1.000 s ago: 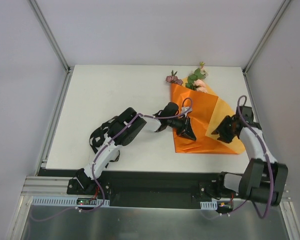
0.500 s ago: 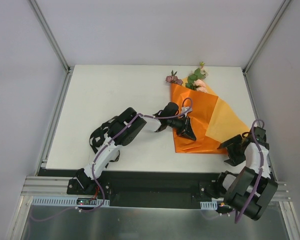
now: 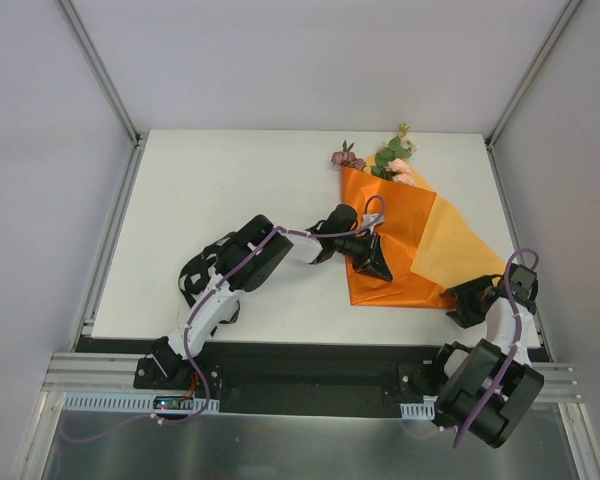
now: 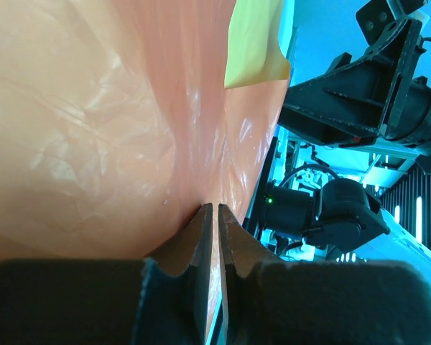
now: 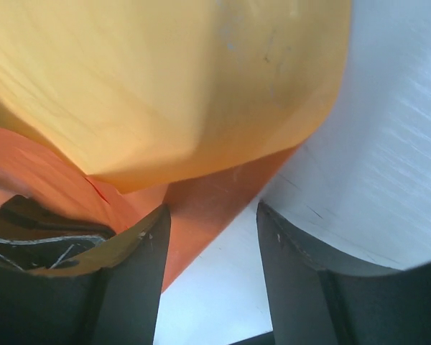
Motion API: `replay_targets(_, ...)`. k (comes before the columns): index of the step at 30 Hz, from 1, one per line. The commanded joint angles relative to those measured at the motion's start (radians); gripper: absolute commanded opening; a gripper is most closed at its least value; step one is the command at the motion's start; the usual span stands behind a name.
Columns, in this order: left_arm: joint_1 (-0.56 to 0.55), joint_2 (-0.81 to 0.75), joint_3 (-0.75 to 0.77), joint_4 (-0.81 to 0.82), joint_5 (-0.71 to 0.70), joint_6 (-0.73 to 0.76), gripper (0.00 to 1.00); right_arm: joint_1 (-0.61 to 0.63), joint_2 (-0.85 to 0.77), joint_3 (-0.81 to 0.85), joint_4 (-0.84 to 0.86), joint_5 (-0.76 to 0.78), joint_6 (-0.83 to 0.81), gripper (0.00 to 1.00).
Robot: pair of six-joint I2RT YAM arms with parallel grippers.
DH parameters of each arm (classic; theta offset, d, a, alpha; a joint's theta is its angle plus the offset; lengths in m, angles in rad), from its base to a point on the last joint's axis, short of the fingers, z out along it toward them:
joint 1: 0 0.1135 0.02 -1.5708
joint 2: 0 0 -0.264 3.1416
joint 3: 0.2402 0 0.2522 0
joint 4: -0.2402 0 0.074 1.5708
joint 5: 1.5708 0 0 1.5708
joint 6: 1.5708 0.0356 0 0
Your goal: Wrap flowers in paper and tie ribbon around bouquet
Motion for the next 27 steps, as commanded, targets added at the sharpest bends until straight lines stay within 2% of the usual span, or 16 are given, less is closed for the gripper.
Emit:
replay_targets(1,-0.006,-0.011,-0.031,-0.08,-0.017,0.007,0.07,-0.024,0.061,-0.054,0.103,-0.019,0.025,0.56)
replay_targets(5,-0.006,-0.019,-0.033,-0.098,-0.023,0.024,0.08,-0.027,0.054,-0.134,0.207,-0.033,0.092,0.55)
replay_targets(8,-0.006,-0.027,-0.034,-0.107,-0.03,0.029,0.08,-0.026,0.023,-0.171,0.236,-0.032,0.105,0.43)
replay_targets(9,-0.006,-0.028,-0.034,-0.109,-0.03,0.029,0.08,-0.027,0.011,-0.171,0.233,-0.023,0.1,0.34)
replay_targets(12,-0.006,-0.027,-0.034,-0.115,-0.034,0.034,0.08,-0.027,-0.047,-0.146,0.187,0.0,0.08,0.15)
replay_targets(15,-0.007,-0.028,-0.037,-0.117,-0.039,0.034,0.08,-0.027,-0.127,-0.114,0.138,0.023,0.05,0.06)
replay_targets(20,-0.007,-0.033,-0.048,-0.123,-0.046,0.043,0.07,0.007,-0.231,-0.033,0.036,0.045,-0.001,0.03)
replay_targets(23,-0.006,-0.036,-0.052,-0.14,-0.066,0.056,0.07,0.105,-0.285,0.03,0.0,0.079,-0.019,0.03)
replay_targets(27,-0.007,-0.045,-0.062,-0.153,-0.089,0.07,0.07,0.336,-0.293,0.122,0.035,0.096,-0.073,0.01)
